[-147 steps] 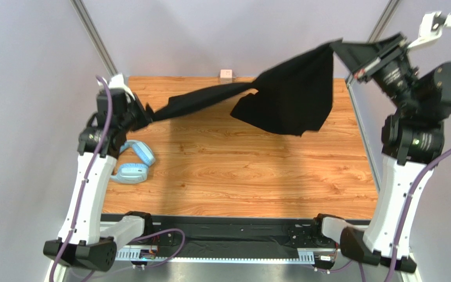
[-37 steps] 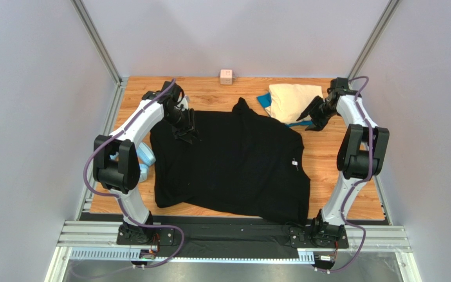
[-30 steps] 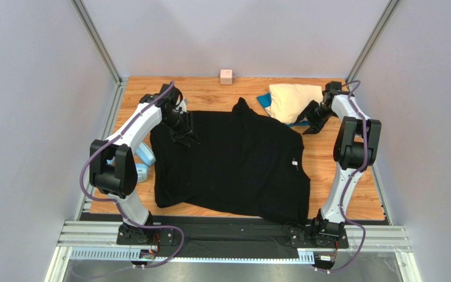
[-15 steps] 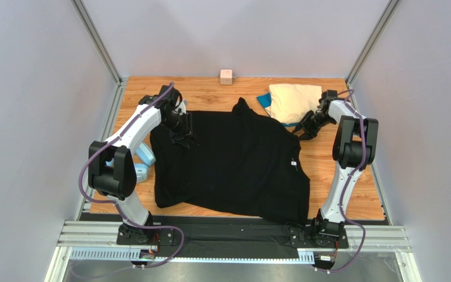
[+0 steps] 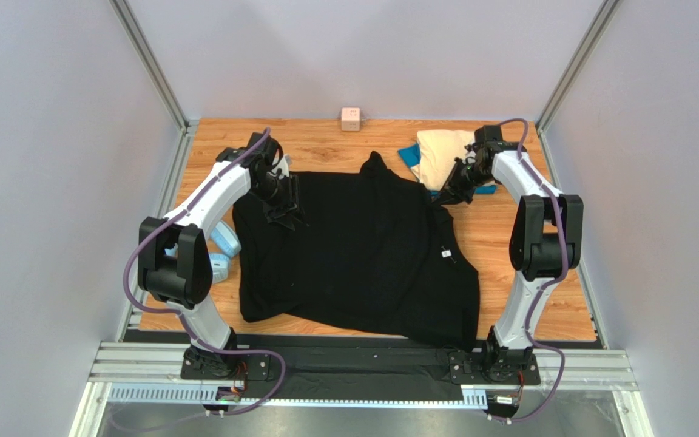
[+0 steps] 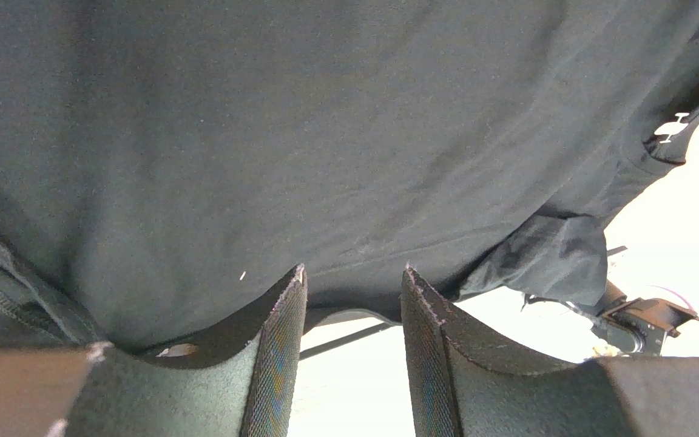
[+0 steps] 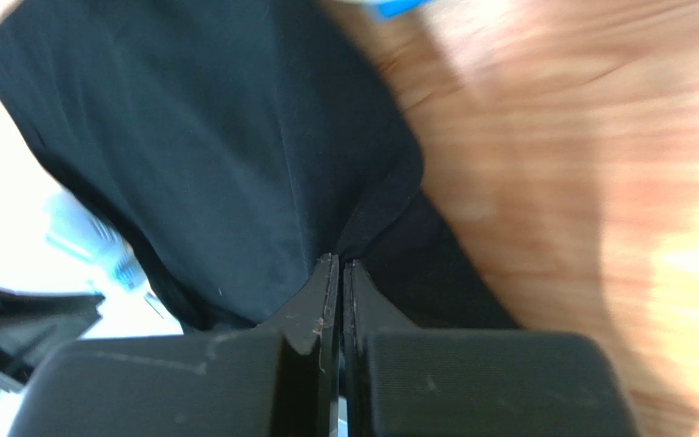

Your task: Fold and stack the t-shirts

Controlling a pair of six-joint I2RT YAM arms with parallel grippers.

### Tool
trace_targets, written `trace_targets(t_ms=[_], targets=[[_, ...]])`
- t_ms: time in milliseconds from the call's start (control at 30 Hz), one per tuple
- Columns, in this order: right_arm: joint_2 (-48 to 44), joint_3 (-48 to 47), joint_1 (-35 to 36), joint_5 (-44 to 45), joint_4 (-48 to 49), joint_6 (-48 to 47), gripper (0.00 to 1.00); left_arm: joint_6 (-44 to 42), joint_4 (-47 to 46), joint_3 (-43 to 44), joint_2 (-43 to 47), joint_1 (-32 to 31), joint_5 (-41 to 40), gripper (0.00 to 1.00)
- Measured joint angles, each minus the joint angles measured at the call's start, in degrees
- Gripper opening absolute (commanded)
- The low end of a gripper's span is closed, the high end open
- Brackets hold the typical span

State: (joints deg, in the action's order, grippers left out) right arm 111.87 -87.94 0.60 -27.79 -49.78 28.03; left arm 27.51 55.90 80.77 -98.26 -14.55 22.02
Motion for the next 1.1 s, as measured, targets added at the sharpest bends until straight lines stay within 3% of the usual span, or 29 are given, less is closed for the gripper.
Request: trace_targets(t_ms=[233,600,733,867,967,1033,1100], targets=[[-0.7,0.6,6.4,-0.1,-7.1,-3.5,0.0,0.0,0.0,0.0,-0.8,0.0,0.0,0.49],[-1.8,9.2,20.3,0.0,-15.9,-6.9,0.0,0.0,0.1,2.4,-3.0,0.0,0.2,0.49],[-1.8,10.0,23.2,-0.2,-18.8,-8.3,0.31,0.0,0.1,3.3,-3.6,0.0,0.3,0.49],[-1.8,5.4,23.0,0.8,-22.3,-10.2,0.39,0.0,0.2,3.3,-3.6,0.0,0.2,0.49],[-1.8,-3.3,22.1,1.8,-22.7,-10.5,0.4,0.0,0.2,3.3,-3.6,0.0,0.1,0.48],[-1.7,-10.0,20.9,1.9,-21.7,-10.1,0.47,0.0,0.2,3.2,-3.6,0.0,0.1,0.48],[-1.1,-15.4,20.0,1.9,-20.5,-9.6,0.48,0.0,0.2,2.8,-3.6,0.0,0.0,0.48]])
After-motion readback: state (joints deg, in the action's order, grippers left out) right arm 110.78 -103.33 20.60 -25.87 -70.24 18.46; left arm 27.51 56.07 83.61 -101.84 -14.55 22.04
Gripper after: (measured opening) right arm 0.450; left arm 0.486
